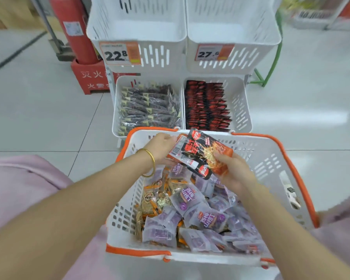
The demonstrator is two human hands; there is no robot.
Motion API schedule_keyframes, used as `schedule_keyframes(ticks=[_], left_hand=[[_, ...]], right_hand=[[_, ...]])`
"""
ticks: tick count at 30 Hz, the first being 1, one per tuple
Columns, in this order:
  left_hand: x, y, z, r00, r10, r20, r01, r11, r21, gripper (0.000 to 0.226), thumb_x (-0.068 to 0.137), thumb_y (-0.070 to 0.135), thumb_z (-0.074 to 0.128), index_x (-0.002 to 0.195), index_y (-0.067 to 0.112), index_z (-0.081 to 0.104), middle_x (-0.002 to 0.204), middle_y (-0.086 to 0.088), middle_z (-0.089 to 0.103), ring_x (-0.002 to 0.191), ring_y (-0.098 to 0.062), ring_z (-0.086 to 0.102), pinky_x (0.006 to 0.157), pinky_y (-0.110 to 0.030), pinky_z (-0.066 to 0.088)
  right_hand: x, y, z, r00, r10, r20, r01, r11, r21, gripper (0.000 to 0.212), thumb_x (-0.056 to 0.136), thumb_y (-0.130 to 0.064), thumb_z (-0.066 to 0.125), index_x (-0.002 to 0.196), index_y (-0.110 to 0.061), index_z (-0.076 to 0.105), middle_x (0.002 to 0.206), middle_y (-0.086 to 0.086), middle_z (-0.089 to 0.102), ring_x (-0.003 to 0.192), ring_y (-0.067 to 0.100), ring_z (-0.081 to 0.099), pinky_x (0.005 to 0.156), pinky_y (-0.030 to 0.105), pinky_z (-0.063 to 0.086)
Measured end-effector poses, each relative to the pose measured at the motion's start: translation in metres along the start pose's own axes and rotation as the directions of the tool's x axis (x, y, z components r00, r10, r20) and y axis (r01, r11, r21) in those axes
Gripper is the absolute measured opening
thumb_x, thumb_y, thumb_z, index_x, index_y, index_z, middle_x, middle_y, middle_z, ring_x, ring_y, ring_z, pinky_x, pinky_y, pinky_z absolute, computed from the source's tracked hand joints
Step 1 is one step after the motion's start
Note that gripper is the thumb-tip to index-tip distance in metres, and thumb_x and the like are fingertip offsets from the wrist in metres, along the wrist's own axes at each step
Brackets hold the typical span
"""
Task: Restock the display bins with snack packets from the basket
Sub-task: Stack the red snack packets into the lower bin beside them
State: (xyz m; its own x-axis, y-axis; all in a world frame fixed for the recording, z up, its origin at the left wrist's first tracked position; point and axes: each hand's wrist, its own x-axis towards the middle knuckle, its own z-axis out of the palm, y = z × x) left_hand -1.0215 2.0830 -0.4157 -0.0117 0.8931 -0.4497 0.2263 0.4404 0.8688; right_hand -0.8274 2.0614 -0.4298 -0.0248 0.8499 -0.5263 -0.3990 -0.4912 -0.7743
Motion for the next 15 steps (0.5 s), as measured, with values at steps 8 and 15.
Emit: schedule_keyframes(ticks=[8,15], left_hand=[[-0.004,0.075,0.0,0.993,0.116,0.017,-0.117,0.989,0.091,0.032,0.089,-0.008,0.051,0.12,0.002,0.055,0.098,-0.016,0.061,0.07,-0.02,0.062,0.051,-0.03,0.058],[0.014,0.089,-0.007,0.98,0.103,-0.172,-0.096,0.994,0.047,0.018,0.088,-0.012,0.05,0.097,-0.001,0.062,0.095,-0.021,0.065,0.074,-0.03,0.066,0.054,-0.037,0.059]], right_hand=[[-0.001,-0.073,-0.008,0.985,-0.109,-0.134,0.091,0.987,-0.131,0.011,0.086,-0.006,0.065,0.095,-0.008,0.059,0.055,0.0,0.066,0.043,0.011,0.062,0.038,0.023,0.05],[0.028,-0.116,-0.008,0.976,-0.166,-0.138,0.104,0.921,-0.376,0.029,0.079,0.009,0.066,0.103,-0.002,0.053,0.079,0.017,0.06,0.052,0.024,0.065,0.04,0.033,0.053]])
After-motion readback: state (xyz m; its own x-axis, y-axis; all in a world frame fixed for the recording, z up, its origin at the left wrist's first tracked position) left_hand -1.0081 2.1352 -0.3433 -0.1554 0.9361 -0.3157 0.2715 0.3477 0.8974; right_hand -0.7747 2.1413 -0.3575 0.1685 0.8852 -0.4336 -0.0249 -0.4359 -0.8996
